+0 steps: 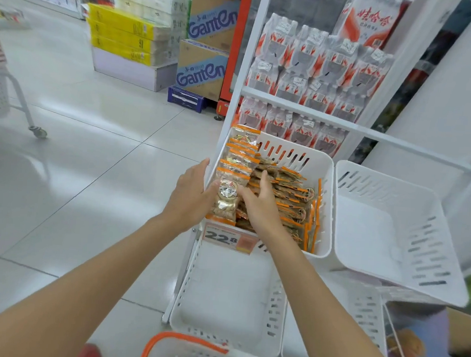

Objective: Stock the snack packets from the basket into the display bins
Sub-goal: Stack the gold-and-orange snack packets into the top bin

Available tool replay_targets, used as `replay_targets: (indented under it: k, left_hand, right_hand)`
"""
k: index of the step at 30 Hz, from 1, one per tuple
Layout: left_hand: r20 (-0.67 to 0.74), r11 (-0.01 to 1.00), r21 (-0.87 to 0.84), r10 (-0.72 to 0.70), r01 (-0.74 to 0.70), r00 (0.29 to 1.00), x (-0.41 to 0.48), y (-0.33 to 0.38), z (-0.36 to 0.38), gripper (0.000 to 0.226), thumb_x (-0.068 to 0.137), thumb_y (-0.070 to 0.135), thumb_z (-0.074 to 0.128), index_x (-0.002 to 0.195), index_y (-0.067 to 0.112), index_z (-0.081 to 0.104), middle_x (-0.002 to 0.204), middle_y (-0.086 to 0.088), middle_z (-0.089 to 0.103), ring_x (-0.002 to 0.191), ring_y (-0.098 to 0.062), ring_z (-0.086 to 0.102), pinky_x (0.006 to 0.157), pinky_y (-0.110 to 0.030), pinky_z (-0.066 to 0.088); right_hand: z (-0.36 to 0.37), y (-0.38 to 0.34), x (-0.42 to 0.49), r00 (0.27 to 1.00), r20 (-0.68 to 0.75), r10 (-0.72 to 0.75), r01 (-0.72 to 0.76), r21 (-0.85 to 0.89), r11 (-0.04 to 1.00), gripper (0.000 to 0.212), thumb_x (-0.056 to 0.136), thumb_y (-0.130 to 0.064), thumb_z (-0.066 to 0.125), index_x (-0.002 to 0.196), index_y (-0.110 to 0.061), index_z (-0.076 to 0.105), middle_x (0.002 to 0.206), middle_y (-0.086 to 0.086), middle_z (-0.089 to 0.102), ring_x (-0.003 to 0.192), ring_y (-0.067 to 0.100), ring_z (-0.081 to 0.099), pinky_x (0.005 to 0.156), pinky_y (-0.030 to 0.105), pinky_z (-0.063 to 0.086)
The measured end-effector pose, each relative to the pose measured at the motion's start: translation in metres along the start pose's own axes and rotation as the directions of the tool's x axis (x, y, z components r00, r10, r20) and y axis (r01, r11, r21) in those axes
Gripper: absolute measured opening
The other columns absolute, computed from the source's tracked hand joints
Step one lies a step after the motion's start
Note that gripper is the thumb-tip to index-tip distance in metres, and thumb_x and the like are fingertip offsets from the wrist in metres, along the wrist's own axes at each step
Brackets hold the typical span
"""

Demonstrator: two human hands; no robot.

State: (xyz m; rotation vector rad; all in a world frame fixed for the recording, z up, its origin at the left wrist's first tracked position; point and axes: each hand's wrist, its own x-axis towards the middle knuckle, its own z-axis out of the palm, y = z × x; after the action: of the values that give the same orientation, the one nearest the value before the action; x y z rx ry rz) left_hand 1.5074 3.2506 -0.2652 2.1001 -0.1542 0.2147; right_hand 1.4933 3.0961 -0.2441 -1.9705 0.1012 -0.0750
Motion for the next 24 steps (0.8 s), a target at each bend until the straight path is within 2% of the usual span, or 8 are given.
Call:
replay_targets:
  k: [2, 4, 6, 9, 15, 19, 21, 24]
  left_hand:
    - [-0.065, 0.996, 0.088, 0.017, -0.011, 0.998, -0.021, 0.015, -0.007, 0.052, 0.099, 0.03, 0.049, 0.147, 0.02, 0.034, 0.147, -0.005, 0.041, 0.135, -0.025, 0.036, 0.11, -0.044, 0.035]
    - [-0.047, 0.995, 0.104, 0.016, -0.011, 0.999, -0.048, 0.023, -0.01, 0.042, 0.097, 0.025, 0.052, 0.138, 0.019, 0.044, 0.132, -0.006, 0.051, 0.123, -0.027, 0.046, 0.101, -0.045, 0.043]
    - [0.038, 0.993, 0.117, -0.004, -0.001, 0.999, -0.083, 0.025, -0.009, 0.038, 0.095, 0.02, 0.054, 0.132, 0.017, 0.049, 0.122, -0.006, 0.053, 0.11, -0.026, 0.053, 0.093, -0.045, 0.048]
    - [0.146, 0.991, 0.133, -0.029, 0.009, 0.989, -0.149, 0.011, -0.003, 0.033, 0.095, 0.017, 0.056, 0.128, 0.015, 0.054, 0.122, -0.008, 0.054, 0.101, -0.022, 0.054, 0.092, -0.034, 0.046]
    - [0.264, 0.976, 0.184, -0.16, 0.113, 0.951, -0.274, -0.053, 0.002, 0.034, 0.096, 0.015, 0.056, 0.13, 0.012, 0.054, 0.131, -0.009, 0.052, 0.101, -0.014, 0.048, 0.086, -0.019, 0.036]
    - [0.298, 0.959, 0.204, -0.252, 0.197, 0.92, -0.325, -0.079, -0.006, 0.035, 0.096, 0.014, 0.057, 0.131, 0.012, 0.055, 0.132, -0.007, 0.053, 0.109, -0.022, 0.053, 0.098, -0.032, 0.044]
    - [0.325, 0.957, 0.213, -0.259, 0.197, 0.91, -0.341, -0.087, -0.004, 0.031, 0.096, 0.014, 0.057, 0.128, 0.015, 0.056, 0.129, -0.003, 0.055, 0.106, -0.019, 0.054, 0.096, -0.033, 0.046]
    - [0.372, 0.963, 0.194, -0.251, 0.189, 0.894, -0.351, -0.088, 0.009, 0.03, 0.096, 0.013, 0.056, 0.126, 0.016, 0.057, 0.127, 0.001, 0.056, 0.101, -0.017, 0.055, 0.088, -0.03, 0.049]
  right_hand:
    - [-0.008, -0.004, -0.022, 0.99, -0.096, -0.099, 0.091, -0.084, 0.992, 0.074, 0.093, -0.035, 0.058, 0.155, -0.022, 0.021, 0.16, -0.004, 0.023, 0.145, 0.014, 0.026, 0.117, 0.038, 0.028]
    - [-0.014, -0.006, -0.05, 0.954, -0.223, -0.2, 0.177, -0.12, 0.977, 0.052, 0.089, -0.023, 0.061, 0.139, -0.018, 0.047, 0.133, 0.003, 0.051, 0.11, 0.011, 0.054, 0.094, 0.03, 0.045]
    - [-0.013, 0.001, -0.083, 0.939, -0.25, -0.238, 0.21, -0.135, 0.968, 0.032, 0.087, -0.016, 0.062, 0.118, -0.02, 0.059, 0.108, 0.002, 0.06, 0.083, 0.01, 0.059, 0.077, 0.029, 0.049]
    - [-0.005, 0.033, -0.137, 0.982, -0.093, -0.167, 0.15, -0.17, 0.974, 0.024, 0.087, -0.015, 0.061, 0.11, -0.02, 0.06, 0.1, -0.002, 0.06, 0.074, 0.011, 0.056, 0.066, 0.027, 0.046]
    - [0.022, 0.128, -0.242, 0.936, 0.34, 0.091, 0.045, -0.37, 0.928, 0.038, 0.093, -0.02, 0.062, 0.131, -0.017, 0.055, 0.127, 0.0, 0.053, 0.098, 0.016, 0.056, 0.077, 0.023, 0.044]
    - [0.024, 0.173, -0.293, 0.797, 0.531, 0.288, 0.055, -0.538, 0.841, 0.045, 0.095, -0.027, 0.062, 0.138, -0.016, 0.052, 0.141, 0.005, 0.05, 0.123, 0.021, 0.05, 0.102, 0.035, 0.044]
    - [0.013, 0.187, -0.311, 0.732, 0.574, 0.366, 0.067, -0.596, 0.8, 0.052, 0.096, -0.031, 0.061, 0.143, -0.015, 0.046, 0.15, 0.004, 0.043, 0.134, 0.022, 0.045, 0.11, 0.038, 0.039]
    - [-0.013, 0.195, -0.332, 0.761, 0.532, 0.371, 0.006, -0.577, 0.816, 0.058, 0.091, -0.037, 0.066, 0.143, -0.019, 0.047, 0.148, 0.003, 0.047, 0.133, 0.02, 0.046, 0.11, 0.037, 0.04]
